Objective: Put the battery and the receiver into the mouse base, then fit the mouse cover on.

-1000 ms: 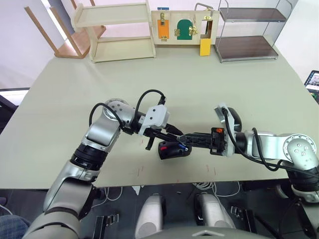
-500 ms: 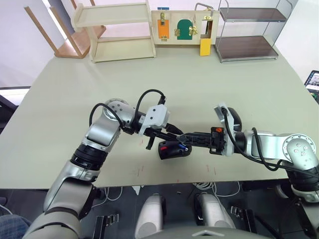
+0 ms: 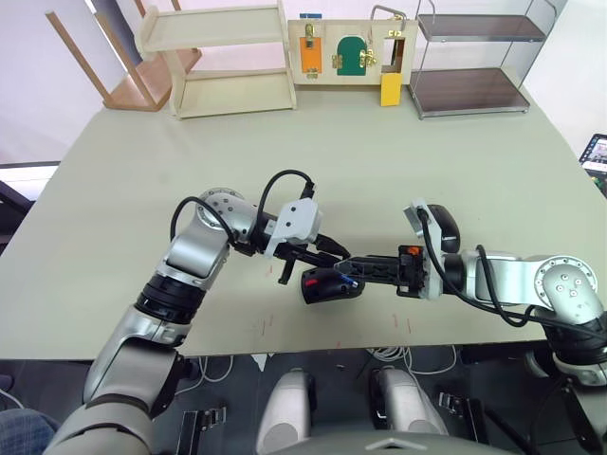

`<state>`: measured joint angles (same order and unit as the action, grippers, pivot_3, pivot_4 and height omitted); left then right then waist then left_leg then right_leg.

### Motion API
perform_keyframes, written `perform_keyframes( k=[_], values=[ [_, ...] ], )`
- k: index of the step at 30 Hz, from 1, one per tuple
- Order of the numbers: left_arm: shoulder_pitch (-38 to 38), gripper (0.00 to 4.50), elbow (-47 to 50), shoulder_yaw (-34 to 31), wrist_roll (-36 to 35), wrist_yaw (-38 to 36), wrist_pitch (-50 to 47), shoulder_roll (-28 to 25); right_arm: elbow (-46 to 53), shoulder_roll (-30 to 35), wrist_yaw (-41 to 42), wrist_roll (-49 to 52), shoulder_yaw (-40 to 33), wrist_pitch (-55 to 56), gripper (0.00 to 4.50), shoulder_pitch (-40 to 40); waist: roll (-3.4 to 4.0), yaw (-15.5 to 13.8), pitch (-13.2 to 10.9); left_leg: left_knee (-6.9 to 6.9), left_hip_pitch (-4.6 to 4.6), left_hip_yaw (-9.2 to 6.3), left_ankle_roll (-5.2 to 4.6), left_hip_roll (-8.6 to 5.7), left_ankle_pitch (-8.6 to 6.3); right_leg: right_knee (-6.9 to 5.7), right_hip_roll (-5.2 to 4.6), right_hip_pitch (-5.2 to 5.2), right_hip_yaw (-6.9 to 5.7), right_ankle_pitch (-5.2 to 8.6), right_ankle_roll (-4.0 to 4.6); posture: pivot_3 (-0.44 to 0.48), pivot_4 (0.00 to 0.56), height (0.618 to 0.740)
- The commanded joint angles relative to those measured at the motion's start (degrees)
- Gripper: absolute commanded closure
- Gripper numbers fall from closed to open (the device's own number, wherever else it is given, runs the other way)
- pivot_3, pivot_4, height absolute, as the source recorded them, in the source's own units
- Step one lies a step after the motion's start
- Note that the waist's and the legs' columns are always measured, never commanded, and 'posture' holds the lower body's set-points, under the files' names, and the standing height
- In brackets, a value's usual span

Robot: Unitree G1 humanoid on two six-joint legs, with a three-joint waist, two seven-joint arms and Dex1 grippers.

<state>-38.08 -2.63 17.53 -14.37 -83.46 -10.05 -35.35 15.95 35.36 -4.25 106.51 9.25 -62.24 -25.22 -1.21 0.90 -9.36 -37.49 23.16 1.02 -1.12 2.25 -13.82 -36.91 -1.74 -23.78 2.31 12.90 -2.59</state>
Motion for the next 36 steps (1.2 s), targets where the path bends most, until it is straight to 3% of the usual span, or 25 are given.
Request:
perform_keyframes(
  k=[1,16,21,23,26,36],
  values=[
    [-0.6,4.39,1.8,-0.6,-0.1,0.2,0.4,-0.1,2.0,-0.5,0.5,2.7,-0.1,0.6,0.00,-1.1,0.00,0.0,0.0,0.00,0.00,0.00,0.00,0.00,0.00,0.00,0.00,0.00,0.00,0.00,0.00,0.000,0.150,0.740],
    [-0.6,4.39,1.7,-0.3,-0.1,-0.9,1.1,-0.4,2.2,-1.0,-0.2,2.9,-0.2,0.9,0.00,-0.9,0.00,0.0,0.0,0.00,0.12,-0.03,0.00,0.00,0.00,0.01,0.00,-0.10,-0.03,-0.01,0.00,0.000,0.150,0.740],
    [-0.3,4.40,2.0,-0.2,-0.1,-1.2,1.1,-0.5,2.2,-1.0,-0.5,3.2,-0.2,1.0,2.37,-0.8,0.00,0.0,0.0,-0.07,0.57,-0.06,-0.01,0.00,0.01,0.00,0.00,-0.53,-0.06,-0.04,0.00,0.000,0.150,0.740],
    [-0.3,4.40,2.0,-0.2,-0.1,-1.2,1.2,-0.5,2.2,-1.0,-0.6,3.3,-0.3,0.9,2.83,-0.8,0.00,0.0,0.0,-0.07,0.65,-0.05,-0.01,0.00,0.01,0.00,0.00,-0.61,-0.05,-0.04,-0.01,0.000,0.150,0.740],
    [-0.3,4.40,1.9,-0.3,0.0,-1.3,1.3,-0.4,2.2,-0.9,-0.7,3.3,-0.2,0.8,4.40,-0.8,0.00,0.0,0.0,-0.07,0.68,-0.05,-0.01,0.00,0.01,0.00,0.00,-0.66,-0.05,-0.04,-0.01,0.000,0.150,0.740],
    [-0.1,4.40,1.6,-0.2,0.2,-2.0,2.1,-0.6,1.9,-0.7,-0.5,3.1,-0.4,0.9,4.49,-0.6,0.00,0.0,0.0,-0.07,0.67,-0.04,-0.01,0.00,0.01,-0.05,0.01,-0.66,-0.04,-0.04,-0.01,0.000,0.150,0.740]
  ],
)
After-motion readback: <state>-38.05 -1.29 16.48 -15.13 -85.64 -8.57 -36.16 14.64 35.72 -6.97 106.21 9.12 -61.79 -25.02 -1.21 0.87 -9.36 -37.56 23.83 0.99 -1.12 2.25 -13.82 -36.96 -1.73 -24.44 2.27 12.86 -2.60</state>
